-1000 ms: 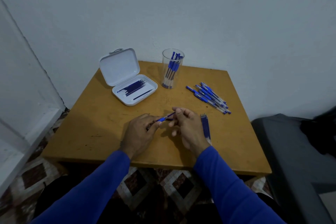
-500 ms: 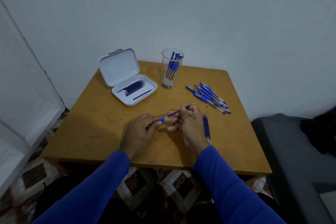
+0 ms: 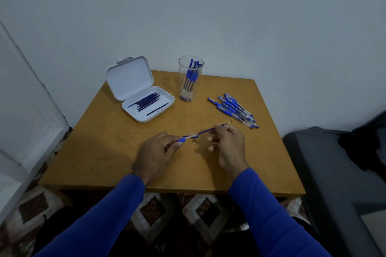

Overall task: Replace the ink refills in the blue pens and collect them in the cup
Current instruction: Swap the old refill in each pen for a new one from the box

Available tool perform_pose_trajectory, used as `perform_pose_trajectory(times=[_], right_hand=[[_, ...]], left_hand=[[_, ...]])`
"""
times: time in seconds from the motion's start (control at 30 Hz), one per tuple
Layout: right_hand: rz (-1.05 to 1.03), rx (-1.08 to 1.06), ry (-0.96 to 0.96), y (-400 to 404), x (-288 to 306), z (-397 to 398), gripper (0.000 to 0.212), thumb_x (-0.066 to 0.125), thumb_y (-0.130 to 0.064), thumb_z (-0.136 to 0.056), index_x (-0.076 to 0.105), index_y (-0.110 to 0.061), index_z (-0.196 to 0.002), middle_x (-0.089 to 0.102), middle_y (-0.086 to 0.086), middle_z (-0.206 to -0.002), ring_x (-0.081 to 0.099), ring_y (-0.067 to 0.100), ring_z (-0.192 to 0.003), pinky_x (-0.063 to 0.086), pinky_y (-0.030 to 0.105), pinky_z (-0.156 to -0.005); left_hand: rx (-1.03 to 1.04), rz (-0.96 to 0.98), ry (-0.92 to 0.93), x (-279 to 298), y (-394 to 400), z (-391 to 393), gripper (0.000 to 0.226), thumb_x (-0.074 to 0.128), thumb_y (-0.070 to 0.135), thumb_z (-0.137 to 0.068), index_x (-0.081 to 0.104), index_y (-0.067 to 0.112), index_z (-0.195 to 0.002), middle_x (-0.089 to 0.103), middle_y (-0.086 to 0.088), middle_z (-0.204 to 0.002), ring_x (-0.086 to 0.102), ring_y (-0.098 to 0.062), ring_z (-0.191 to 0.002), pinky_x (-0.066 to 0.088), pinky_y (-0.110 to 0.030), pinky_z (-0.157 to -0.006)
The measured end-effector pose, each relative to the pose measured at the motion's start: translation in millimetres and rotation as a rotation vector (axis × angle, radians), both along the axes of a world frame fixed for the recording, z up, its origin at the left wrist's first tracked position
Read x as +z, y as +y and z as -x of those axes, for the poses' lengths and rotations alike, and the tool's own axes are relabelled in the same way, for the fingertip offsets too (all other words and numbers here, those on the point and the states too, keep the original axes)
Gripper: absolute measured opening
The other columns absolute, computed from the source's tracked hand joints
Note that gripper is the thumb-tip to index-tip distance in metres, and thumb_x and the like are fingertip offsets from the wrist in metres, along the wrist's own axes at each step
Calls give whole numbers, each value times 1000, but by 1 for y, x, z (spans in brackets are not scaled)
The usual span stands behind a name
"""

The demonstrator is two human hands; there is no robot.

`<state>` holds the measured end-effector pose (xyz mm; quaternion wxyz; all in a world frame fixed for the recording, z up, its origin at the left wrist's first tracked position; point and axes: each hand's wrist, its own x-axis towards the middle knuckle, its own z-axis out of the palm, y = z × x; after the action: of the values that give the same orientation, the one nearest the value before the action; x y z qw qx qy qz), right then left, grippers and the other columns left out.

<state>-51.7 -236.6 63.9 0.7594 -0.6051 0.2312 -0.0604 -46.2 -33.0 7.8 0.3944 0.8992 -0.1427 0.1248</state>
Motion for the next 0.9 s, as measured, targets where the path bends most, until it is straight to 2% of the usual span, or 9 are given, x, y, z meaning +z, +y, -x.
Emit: perform_pose_trajectory(times=[0.17,0.27,0.33,0.37,0.43,0.5,0.6,0.73,0.9], right_hand=[[-54,-77,-3,-14,3,-5,14,47,-19,-109,56,-9,-109,74,17,-90,68,19,-61,55,29,-44],[361,-112,35,-27,-8,-9,17,51,-25,-107,64,-15,-107,72,11,-86,66,17,-62,56,29,-51],[669,-115,32,-36,-14,-9,20,55,-29,-105,70,-17,-107,70,-1,-94,65,10,-75,52,17,-62],[753,-107,37,-40,-14,-6,19,57,-30,-104,71,-20,-110,70,-4,-101,61,5,-82,46,10,-65],[887,-82,61,-48,-19,-3,28,59,-31,-103,71,-16,-123,71,-2,-112,56,2,-90,40,11,-70],[985,-33,96,-54,-25,-1,29,60,-32,-102,71,-14,-123,69,-4,-101,52,-1,-80,38,13,-66],[1053,2,163,-61,-33,0,25,60,-33,-102,73,-16,-115,61,-9,-86,51,0,-72,43,18,-68],[1064,51,217,-66,-34,-4,24,59,-35,-102,74,-18,-108,62,-9,-81,57,4,-74,54,28,-73],[1095,92,257,-65,-35,-7,25,58,-41,-101,72,-20,-108,62,-7,-84,57,5,-75,51,26,-72]], left_hand=[[21,13,-8,-1,1,0,23,62,38,-97,74,31,-115,59,22,-81,57,-2,-74,40,-12,-62],[17,9,-16,-1,0,0,22,62,38,-98,75,30,-114,62,19,-82,58,-1,-75,46,-20,-63],[29,-11,-19,-1,-2,-2,23,61,39,-98,75,29,-114,64,15,-83,58,-2,-75,51,-28,-65],[39,-23,-19,-1,-3,-2,24,61,39,-98,75,29,-114,64,14,-83,58,-2,-75,52,-30,-65],[57,-40,-22,0,-9,-3,25,60,39,-98,74,28,-115,63,13,-84,58,-3,-75,53,-31,-65],[67,-54,-29,1,-15,-2,26,60,39,-98,73,27,-116,63,13,-85,58,-3,-76,54,-31,-66],[74,-82,-27,1,-25,-2,29,57,42,-98,71,27,-120,61,15,-86,57,-1,-76,54,-29,-67],[69,-88,-24,1,-31,-5,31,57,43,-98,70,27,-121,61,16,-86,56,0,-76,51,-25,-65],[78,-88,-17,-2,-31,-6,32,57,43,-99,71,26,-122,63,13,-87,58,-3,-77,54,-32,-68]])
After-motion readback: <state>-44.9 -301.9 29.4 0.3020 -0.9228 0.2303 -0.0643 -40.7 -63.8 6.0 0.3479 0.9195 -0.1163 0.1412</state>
